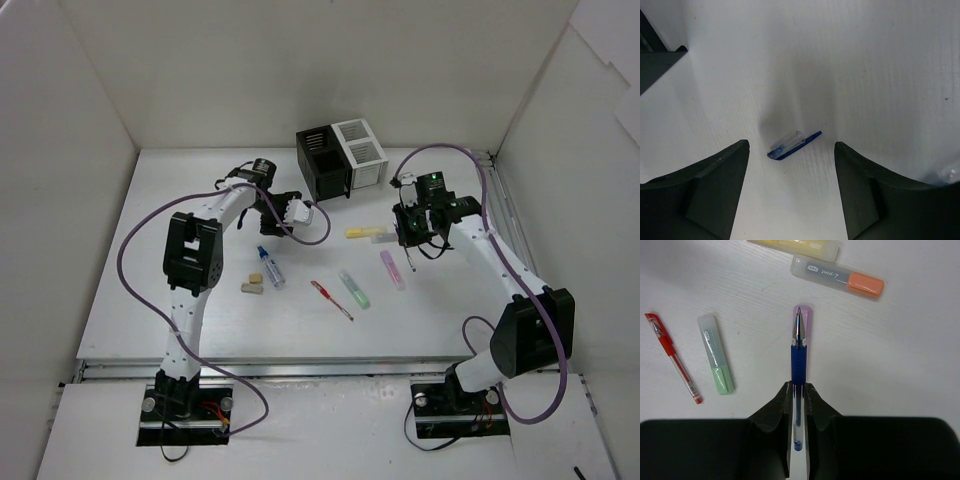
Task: Sort the stationery into containers
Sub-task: Close the pen cap on the pen.
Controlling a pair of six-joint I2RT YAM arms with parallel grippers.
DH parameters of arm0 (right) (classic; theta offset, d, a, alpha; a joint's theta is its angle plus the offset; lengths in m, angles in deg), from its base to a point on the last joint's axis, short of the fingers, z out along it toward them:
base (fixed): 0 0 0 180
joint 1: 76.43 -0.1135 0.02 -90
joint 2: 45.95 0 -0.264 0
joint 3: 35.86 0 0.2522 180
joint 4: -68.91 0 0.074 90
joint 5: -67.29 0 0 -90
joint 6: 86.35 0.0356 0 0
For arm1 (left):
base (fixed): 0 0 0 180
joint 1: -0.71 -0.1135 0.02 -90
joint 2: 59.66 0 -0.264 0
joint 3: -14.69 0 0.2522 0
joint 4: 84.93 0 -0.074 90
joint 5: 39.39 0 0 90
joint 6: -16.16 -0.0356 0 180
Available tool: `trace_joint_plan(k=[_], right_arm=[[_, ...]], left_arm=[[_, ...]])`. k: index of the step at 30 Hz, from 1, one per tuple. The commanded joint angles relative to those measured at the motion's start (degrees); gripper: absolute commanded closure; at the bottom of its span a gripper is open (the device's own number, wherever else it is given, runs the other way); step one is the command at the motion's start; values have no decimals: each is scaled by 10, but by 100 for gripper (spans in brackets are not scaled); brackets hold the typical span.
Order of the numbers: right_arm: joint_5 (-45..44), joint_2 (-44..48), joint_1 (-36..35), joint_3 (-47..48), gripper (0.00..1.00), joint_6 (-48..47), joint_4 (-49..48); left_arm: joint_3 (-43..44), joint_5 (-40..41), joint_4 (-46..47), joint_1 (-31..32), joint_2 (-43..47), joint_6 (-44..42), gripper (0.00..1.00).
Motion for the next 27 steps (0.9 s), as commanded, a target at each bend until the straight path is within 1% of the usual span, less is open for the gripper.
trace_joint_plan(k=[1,2,5,10,12,13,14,16,20,27], right_arm=[[0,-1,5,18,100,-2,5],[-1,-1,5,18,100,-2,5],[5,3,11,18,100,-2,7],[7,6,15,15,100,-1,9],[10,5,15,16,100,0,9],[11,4,16,16,100,2,9],[11,3,19,19,100,3,10],[12,2,18,21,100,4,10],[9,0,21,24,100,6,12],[-2,-1,23,39,100,6,30]], left_arm=[[7,-15,21,6,11,-19,37],[6,-8,21,11,10,-19,41],[3,11,21,11,3,-16,44],[-9,43,7,11,-1,-11,46],[-11,54,5,11,0,-7,49],[-11,55,-1,11,0,-5,53],[-9,55,-1,11,0,-2,55],[-5,51,-14,11,2,-3,55],[1,32,-52,11,2,-54,58],[22,27,-94,11,-13,-84,60]])
